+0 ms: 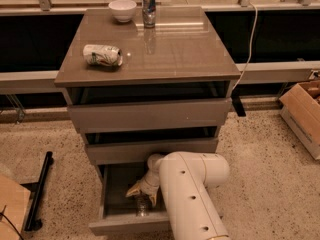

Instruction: Pick water bottle from bottom drawer and place on counter

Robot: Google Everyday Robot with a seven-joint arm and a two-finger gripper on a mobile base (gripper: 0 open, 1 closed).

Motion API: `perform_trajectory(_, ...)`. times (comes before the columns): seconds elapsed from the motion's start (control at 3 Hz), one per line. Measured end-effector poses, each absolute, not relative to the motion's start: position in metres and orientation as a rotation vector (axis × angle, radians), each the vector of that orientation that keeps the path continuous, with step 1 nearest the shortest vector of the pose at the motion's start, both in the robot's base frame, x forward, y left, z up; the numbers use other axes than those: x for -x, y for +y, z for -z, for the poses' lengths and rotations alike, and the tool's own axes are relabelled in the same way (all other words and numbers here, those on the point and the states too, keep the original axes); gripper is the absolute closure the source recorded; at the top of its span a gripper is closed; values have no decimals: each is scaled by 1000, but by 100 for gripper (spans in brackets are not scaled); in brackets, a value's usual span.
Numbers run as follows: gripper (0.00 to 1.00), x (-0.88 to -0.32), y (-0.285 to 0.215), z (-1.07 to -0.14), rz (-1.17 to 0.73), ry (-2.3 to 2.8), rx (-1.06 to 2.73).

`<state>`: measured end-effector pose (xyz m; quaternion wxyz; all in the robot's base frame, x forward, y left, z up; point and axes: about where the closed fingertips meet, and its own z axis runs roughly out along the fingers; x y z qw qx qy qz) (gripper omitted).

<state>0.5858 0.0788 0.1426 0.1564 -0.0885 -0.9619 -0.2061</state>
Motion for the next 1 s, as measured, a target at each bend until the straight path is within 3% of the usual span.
perform_trajectory(1.0, 88, -592, 66, -144, 581, -2767, 365)
